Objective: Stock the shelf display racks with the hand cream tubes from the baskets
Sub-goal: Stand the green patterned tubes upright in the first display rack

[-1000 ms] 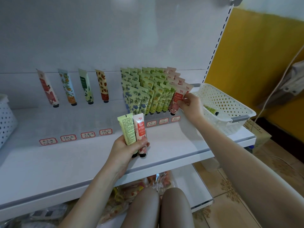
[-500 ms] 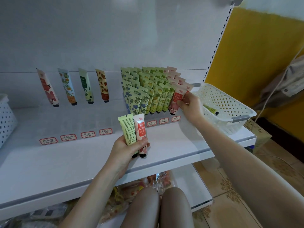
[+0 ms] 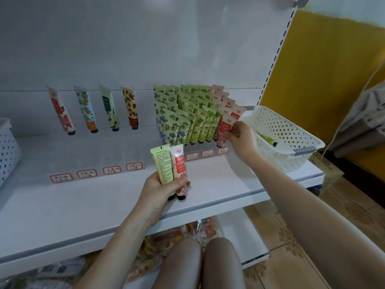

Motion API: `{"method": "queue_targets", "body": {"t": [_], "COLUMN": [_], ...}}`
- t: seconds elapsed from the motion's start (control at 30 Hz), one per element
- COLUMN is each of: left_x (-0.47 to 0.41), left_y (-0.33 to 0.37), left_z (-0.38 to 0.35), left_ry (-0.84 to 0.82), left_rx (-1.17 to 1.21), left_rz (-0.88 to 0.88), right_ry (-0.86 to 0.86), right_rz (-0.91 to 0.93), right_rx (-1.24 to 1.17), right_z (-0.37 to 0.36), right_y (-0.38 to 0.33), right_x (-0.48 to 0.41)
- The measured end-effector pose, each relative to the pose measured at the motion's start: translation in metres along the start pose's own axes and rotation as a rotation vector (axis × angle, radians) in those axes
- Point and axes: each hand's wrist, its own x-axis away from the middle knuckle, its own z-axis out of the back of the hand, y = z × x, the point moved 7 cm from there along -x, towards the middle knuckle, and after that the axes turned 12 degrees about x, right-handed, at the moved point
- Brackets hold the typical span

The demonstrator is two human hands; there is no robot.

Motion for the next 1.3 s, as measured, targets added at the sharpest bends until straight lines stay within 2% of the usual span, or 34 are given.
{"method": "queue_targets", "body": {"t": [0.4, 1.3], "left_x": [0.000, 0.001], "left_y": [-0.001, 0.004], "left_z": [0.000, -0.006], "left_ry": [-0.001, -0.038], "left_rx": [-0.012, 0.000], "left_rz": [0.000, -0.018], "right_ry": [-0.098, -0.102], "right_rz": [-0.045, -0.062], "right_rx": [0.029, 0.014], "right_z": [-0.003, 0.003], "right_y": [-0.002, -0.009], "right_x": [-0.004, 0.011]}}
